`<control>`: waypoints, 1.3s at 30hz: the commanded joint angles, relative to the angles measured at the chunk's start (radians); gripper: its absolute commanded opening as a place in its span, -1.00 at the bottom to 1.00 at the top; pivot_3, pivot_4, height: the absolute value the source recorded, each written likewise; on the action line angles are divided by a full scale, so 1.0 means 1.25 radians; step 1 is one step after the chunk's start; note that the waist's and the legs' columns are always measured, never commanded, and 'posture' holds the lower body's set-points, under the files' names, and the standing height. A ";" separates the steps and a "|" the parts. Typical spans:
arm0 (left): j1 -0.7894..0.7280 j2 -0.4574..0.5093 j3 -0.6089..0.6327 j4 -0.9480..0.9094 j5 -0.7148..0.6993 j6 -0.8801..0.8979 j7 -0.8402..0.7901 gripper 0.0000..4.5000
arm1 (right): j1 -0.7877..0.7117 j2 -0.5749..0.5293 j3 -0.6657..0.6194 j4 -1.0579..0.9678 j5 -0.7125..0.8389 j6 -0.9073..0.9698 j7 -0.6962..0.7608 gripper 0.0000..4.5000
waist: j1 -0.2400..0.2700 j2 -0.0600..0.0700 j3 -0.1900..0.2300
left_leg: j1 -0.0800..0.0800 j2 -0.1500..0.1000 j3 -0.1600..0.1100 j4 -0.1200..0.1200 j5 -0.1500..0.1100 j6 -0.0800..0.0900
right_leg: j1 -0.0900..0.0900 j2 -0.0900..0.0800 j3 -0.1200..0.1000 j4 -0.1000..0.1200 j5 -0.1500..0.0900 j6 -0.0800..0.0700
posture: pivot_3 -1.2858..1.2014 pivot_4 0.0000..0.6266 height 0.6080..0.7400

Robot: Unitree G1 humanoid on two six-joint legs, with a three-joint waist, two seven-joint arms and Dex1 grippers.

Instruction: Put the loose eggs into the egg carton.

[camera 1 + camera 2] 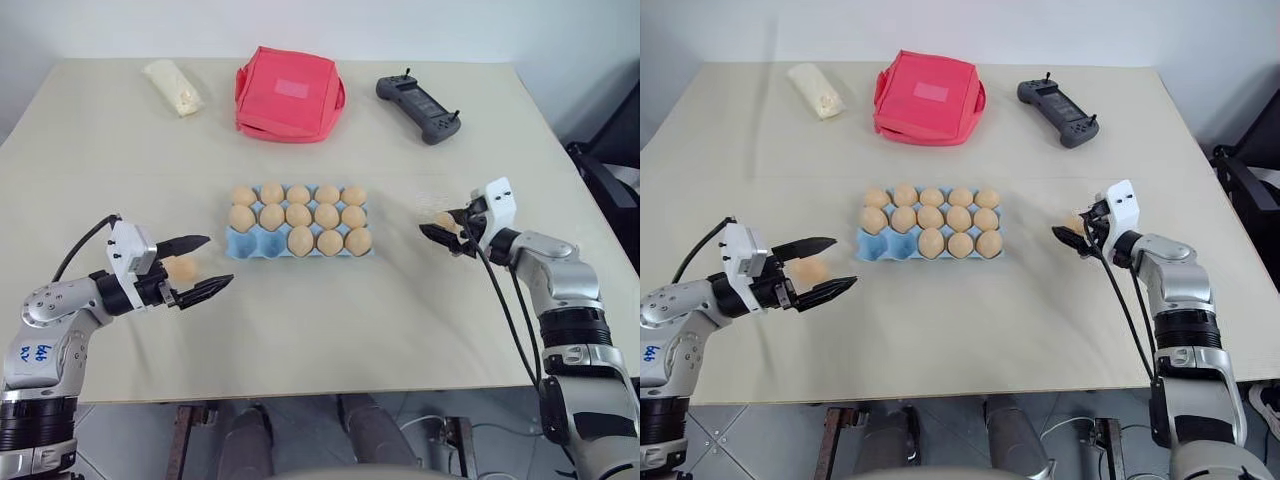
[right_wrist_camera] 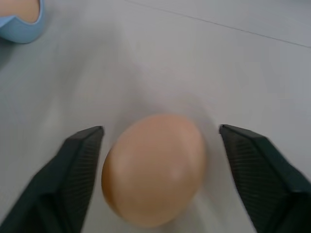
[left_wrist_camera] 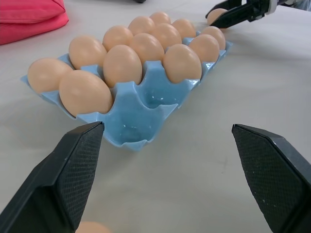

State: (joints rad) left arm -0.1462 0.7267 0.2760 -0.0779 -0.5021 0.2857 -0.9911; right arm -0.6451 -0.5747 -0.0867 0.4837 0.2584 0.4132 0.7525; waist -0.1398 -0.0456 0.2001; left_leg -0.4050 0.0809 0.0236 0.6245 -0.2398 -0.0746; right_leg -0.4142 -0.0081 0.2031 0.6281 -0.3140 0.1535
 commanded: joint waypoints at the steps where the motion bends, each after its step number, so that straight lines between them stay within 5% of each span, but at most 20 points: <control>1: 0.002 0.006 0.019 -0.035 -0.014 -0.001 0.007 1.00 | -0.011 -0.004 -0.011 -0.048 -0.002 -0.009 -0.008 0.13 | -0.001 0.000 0.000 | 0.000 0.000 0.000 0.000 0.000 0.000 | 0.000 0.000 0.000 0.000 0.000 0.000 | 0.03 -0.52 1.00; 4: 0.001 0.006 0.020 -0.036 -0.017 0.001 0.010 1.00 | -0.008 -0.005 -0.014 -0.136 0.016 0.022 -0.005 -0.16 | -0.003 0.000 0.000 | 0.000 0.000 0.000 0.000 0.000 0.000 | 0.000 0.000 0.000 0.000 0.000 0.000 | 0.03 -0.52 1.00; 18: 0.030 0.012 0.051 -0.047 -0.015 0.002 0.027 1.00 | -0.067 0.136 0.140 -0.495 0.093 0.202 -0.012 -0.16 | -0.002 0.001 0.000 | 0.000 0.000 0.000 -0.001 0.000 0.000 | -0.001 0.000 0.000 0.001 0.000 -0.001 | 0.03 -0.52 1.00; 28: 0.050 0.015 0.083 -0.047 -0.003 -0.014 0.042 1.00 | -0.118 0.343 0.284 -0.416 0.036 0.155 -0.065 -0.16 | -0.002 0.000 0.000 | -0.001 0.001 -0.001 -0.003 0.000 0.000 | -0.003 0.000 -0.002 0.001 -0.001 -0.002 | 0.03 -0.52 1.00; 38: 0.069 0.012 0.089 -0.062 -0.006 -0.018 0.058 1.00 | -0.160 0.449 0.314 -0.214 -0.051 0.042 -0.104 -0.16 | -0.009 0.000 0.000 | -0.001 0.001 -0.001 -0.003 0.000 -0.001 | -0.004 0.000 -0.002 0.003 -0.001 -0.003 | 0.03 -0.52 1.00; 39: 0.070 0.013 0.090 -0.062 -0.006 -0.018 0.059 1.00 | -0.162 0.453 0.313 -0.206 -0.054 0.036 -0.102 -0.02 | -0.009 0.000 0.000 | -0.001 0.001 -0.001 -0.003 0.000 -0.001 | -0.004 0.000 -0.002 0.003 -0.001 -0.003 | 0.03 -0.52 1.00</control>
State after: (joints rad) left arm -0.0652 0.7301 0.3561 -0.1141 -0.5029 0.2820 -0.9201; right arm -0.8216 -0.0212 0.3073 0.2238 0.1985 0.4949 0.6291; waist -0.1512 -0.0454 0.2002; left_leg -0.4065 0.0818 0.0229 0.6204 -0.2394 -0.0764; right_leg -0.4195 -0.0080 0.2007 0.6322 -0.3158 0.1501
